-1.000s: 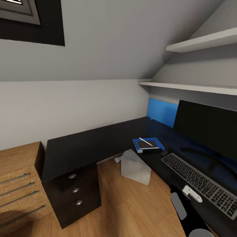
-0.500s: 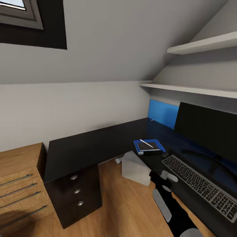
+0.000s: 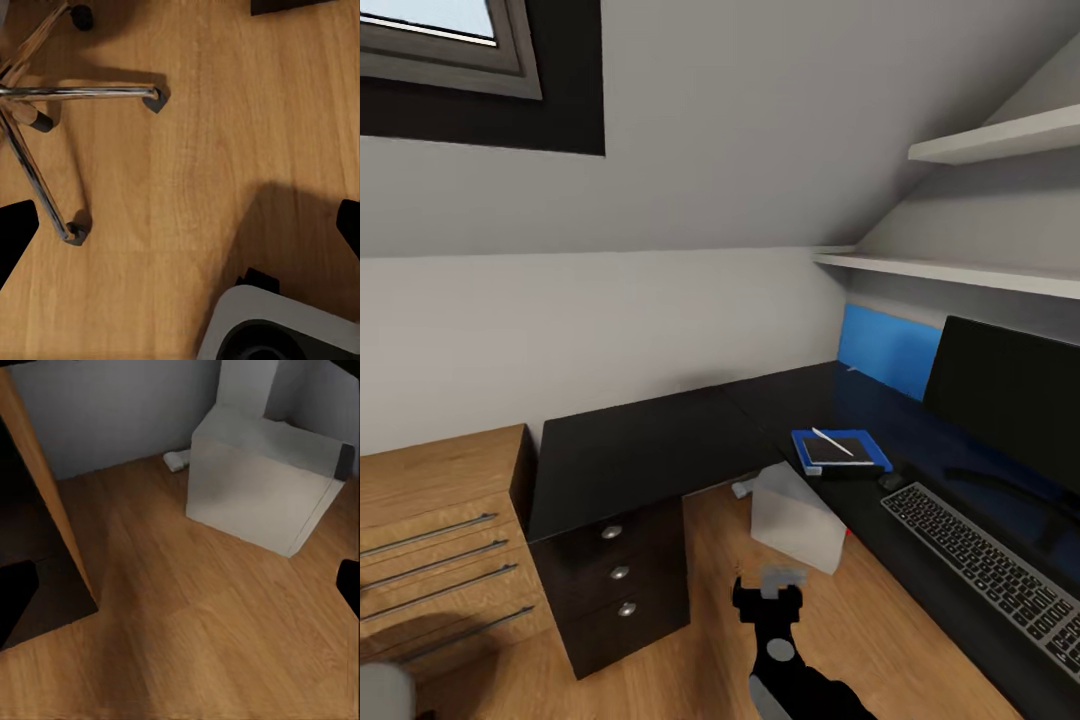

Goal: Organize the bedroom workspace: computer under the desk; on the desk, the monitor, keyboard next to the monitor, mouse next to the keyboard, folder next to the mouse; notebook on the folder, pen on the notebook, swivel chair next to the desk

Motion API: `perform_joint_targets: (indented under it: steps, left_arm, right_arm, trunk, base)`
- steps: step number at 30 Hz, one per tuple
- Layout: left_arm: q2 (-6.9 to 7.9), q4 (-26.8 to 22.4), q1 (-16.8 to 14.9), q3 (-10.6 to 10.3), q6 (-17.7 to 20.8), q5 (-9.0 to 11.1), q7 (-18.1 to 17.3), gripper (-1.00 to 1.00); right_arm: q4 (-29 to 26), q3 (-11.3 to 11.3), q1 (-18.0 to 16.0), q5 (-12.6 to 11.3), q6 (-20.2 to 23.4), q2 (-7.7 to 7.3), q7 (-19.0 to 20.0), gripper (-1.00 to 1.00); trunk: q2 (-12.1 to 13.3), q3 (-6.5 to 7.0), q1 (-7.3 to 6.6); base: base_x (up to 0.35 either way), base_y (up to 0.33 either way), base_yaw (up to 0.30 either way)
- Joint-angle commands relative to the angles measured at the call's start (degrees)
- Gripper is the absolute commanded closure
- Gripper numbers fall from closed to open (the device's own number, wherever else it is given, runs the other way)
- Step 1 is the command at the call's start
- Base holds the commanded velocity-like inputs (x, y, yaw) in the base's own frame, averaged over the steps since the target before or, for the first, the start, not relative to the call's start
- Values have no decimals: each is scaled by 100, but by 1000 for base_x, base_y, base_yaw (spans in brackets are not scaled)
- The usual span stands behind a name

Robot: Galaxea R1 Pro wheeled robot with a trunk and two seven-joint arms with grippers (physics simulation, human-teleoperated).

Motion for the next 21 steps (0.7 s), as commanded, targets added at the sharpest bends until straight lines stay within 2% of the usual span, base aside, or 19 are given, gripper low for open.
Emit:
perform_joint_targets:
  steps: [1,2,3,4,5,6,9,10,11,12,13,14,15,16,19,21]
  left_arm:
    - [-2,-17,4,-50,-4,28,44,-100]
    - [-21,-22,4,-54,-3,25,43,-100]
    - [-83,-26,4,-66,-3,14,41,-100]
    - [-156,-29,4,-72,-4,-2,43,-100]
    - [-194,-33,4,-74,-7,-14,46,-100]
    - [-264,-38,4,-82,-20,-50,50,-100]
    - [-354,-68,4,-99,-43,-184,60,-100]
    - [-384,-618,4,-107,131,-262,55,-100]
    - [-356,-1135,4,-101,896,-273,64,-100]
    - [-331,-1338,2,-96,1380,-271,67,-100]
    - [-317,-1431,2,-93,1630,-268,65,-100]
    - [-290,-1583,3,-90,2091,-259,57,-100]
    - [-246,-1226,3,-82,2507,-254,35,-100]
    - [-241,-1123,4,-82,2410,-258,29,-100]
    - [-236,-746,4,-93,1804,-307,0,-100]
    - [-240,-697,4,-96,1652,-358,-5,-100]
  right_arm:
    - [206,106,-10,-58,-136,3,-13,-100]
    - [666,231,-10,-65,-343,13,90,-100]
    - [1417,371,-10,-71,-729,35,442,-100]
    - [1873,417,-10,-79,-1035,56,781,-100]
    - [2079,431,-10,-84,-1191,64,962,-100]
    - [2442,449,-10,-94,-1480,71,1341,-100]
    - [3112,475,-10,-114,-1911,87,2123,-100]
    - [3545,466,-10,-147,-2123,68,2497,-100]
    - [3732,454,-10,-229,-2317,26,2579,-100]
    - [3808,454,-10,-307,-2410,4,2597,-100]
    - [3840,453,-10,-349,-2453,-4,2604,-100]
    - [3885,453,-8,-426,-2527,-15,2613,-100]
    - [3972,443,-2,-585,-2672,-83,2614,-100]
    - [3978,443,-2,-589,-2675,-93,2613,-100]
    - [3995,443,0,-601,-2690,-122,2608,-100]
    - [3997,444,0,-602,-2702,-125,2603,-100]
  trunk:
    - [-4,-5,1]
    - [-4,-5,1]
    - [-4,-5,1]
    - [-4,-5,1]
    - [-4,-5,1]
    - [-4,-5,1]
    - [36,13,-21]
    - [76,31,-43]
    - [116,48,-65]
    - [156,66,-87]
    - [196,84,-109]
    - [236,102,-131]
    - [276,120,-153]
    - [317,138,-175]
    - [437,192,-241]
    - [517,228,-285]
  base:
    - [0,0,21]
    - [0,0,13]
    - [0,0,7]
    - [0,0,4]
    - [0,0,4]
    - [0,0,2]
    - [0,0,1]
    - [0,0,0]
    - [0,0,0]
    - [0,0,0]
    - [0,0,0]
    - [0,0,0]
    - [0,0,6]
    - [0,0,22]
    - [0,0,136]
    - [0,0,215]
